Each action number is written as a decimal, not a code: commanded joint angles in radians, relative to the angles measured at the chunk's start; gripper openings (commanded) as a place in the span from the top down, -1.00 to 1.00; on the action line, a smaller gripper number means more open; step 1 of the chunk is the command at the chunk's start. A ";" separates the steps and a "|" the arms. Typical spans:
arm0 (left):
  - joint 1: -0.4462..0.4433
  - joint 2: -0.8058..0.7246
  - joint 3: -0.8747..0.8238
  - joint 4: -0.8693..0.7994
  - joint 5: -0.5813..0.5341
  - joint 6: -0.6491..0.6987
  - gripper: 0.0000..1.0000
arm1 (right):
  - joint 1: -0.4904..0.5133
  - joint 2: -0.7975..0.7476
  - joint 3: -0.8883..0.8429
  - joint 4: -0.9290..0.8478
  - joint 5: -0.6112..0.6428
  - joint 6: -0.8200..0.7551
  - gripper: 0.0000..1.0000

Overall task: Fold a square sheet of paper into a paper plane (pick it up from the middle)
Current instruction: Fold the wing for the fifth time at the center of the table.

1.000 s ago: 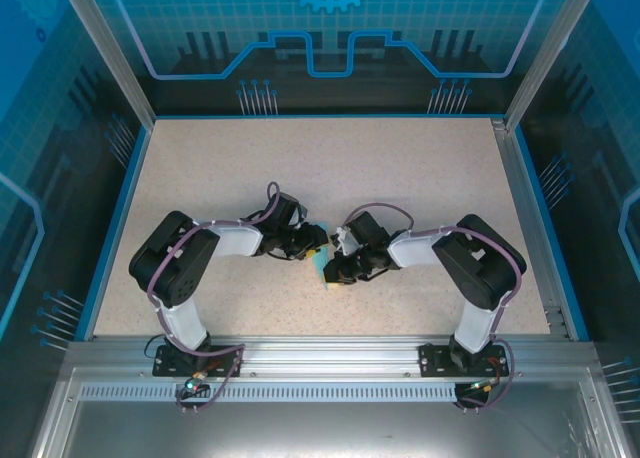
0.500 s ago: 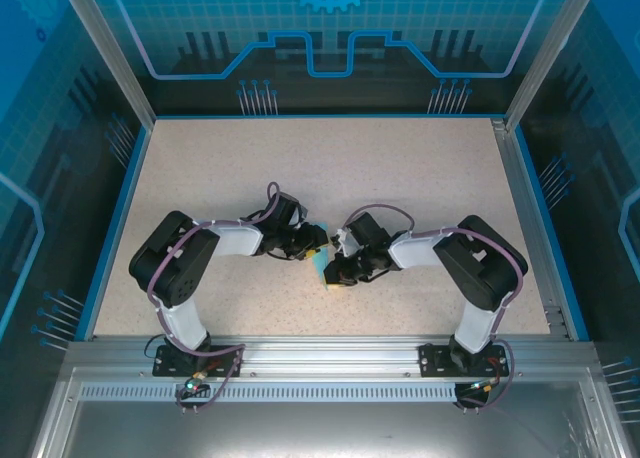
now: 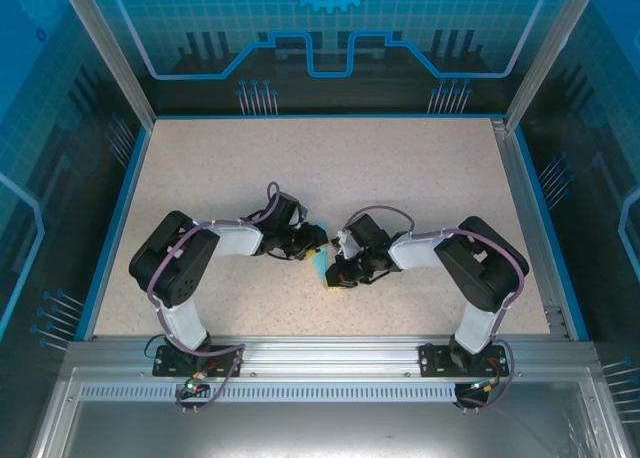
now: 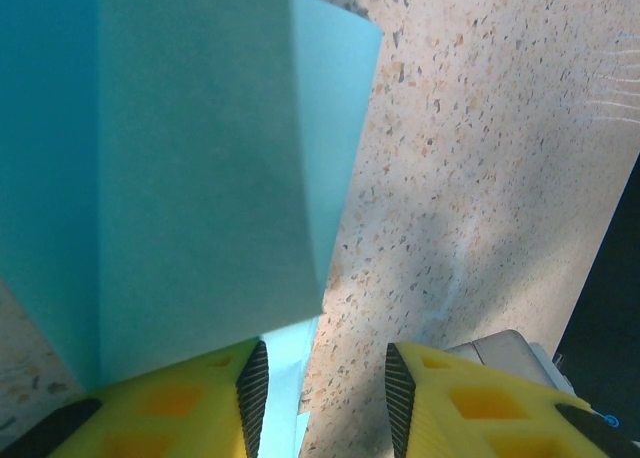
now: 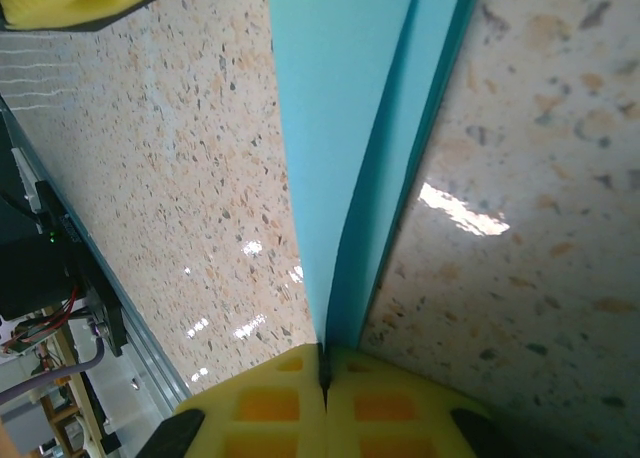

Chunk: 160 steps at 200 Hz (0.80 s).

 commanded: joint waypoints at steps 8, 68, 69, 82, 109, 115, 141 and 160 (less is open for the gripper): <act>0.004 0.027 0.010 -0.061 -0.044 0.011 0.21 | 0.026 0.017 -0.016 -0.183 0.049 -0.009 0.90; 0.004 0.031 0.010 -0.077 -0.053 0.014 0.22 | 0.026 -0.102 -0.018 -0.196 0.090 -0.003 0.71; 0.003 0.032 0.011 -0.076 -0.053 0.014 0.22 | 0.026 -0.106 -0.018 -0.196 0.090 -0.003 0.70; 0.003 0.037 0.011 -0.077 -0.050 0.012 0.23 | 0.024 -0.144 -0.017 -0.185 0.095 -0.004 0.67; 0.003 0.041 0.012 -0.074 -0.050 0.013 0.23 | 0.024 -0.160 -0.023 -0.079 0.080 0.050 0.79; 0.004 0.041 0.013 -0.073 -0.049 0.011 0.23 | 0.025 -0.151 -0.020 -0.037 0.061 0.068 0.81; 0.004 0.035 0.013 -0.078 -0.050 0.015 0.23 | 0.031 -0.103 0.001 0.111 0.025 0.147 0.86; 0.003 0.038 0.016 -0.078 -0.046 0.016 0.23 | 0.033 -0.053 0.027 0.152 0.029 0.178 0.89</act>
